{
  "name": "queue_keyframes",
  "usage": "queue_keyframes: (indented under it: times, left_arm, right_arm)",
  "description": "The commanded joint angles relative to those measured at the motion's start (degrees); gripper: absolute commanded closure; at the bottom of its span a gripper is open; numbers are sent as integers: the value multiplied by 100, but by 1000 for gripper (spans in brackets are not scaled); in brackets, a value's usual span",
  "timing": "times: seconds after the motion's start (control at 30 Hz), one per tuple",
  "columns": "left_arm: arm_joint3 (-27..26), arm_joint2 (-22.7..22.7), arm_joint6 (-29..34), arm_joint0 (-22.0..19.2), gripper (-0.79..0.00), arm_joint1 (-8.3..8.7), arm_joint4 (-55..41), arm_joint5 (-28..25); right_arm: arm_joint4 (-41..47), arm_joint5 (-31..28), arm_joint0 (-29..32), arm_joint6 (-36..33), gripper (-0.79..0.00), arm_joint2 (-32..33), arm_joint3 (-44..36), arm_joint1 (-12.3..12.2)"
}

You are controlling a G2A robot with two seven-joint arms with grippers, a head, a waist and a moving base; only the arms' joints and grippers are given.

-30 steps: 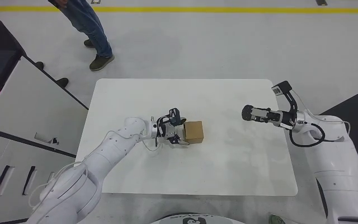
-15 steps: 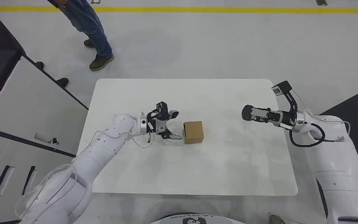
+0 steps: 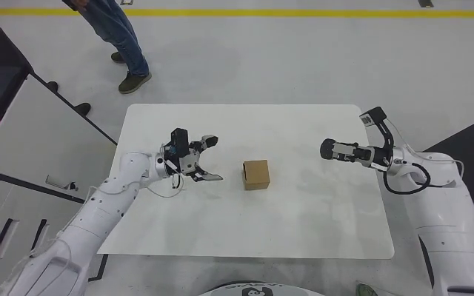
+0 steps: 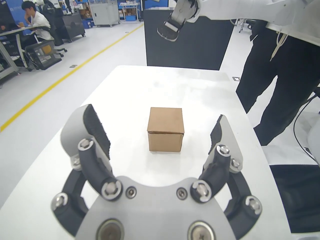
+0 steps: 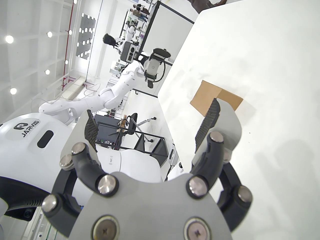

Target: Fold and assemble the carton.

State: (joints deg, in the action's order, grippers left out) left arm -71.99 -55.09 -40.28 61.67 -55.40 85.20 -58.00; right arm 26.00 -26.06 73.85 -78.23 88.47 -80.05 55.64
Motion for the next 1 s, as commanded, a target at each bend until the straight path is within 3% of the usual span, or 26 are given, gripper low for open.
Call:
queue_keyframes:
  times: [0.0, 0.13, 0.2, 0.97]
  left_arm:
    - [-272, -129, -13, 160, -785, 177, -96, 0]
    - [-784, -308, 41, 469, -785, 496, -336, 0]
    - [-853, -333, 83, 517, -785, 557, -381, 0]
    - [-853, -333, 83, 517, -784, 557, -381, 0]
  right_arm:
    - [0, 0, 0, 0, -785, 0, 0, 0]
    - [0, 0, 0, 0, -785, 0, 0, 0]
    - [0, 0, 0, 0, -785, 0, 0, 0]
    - [0, 0, 0, 0, -785, 0, 0, 0]
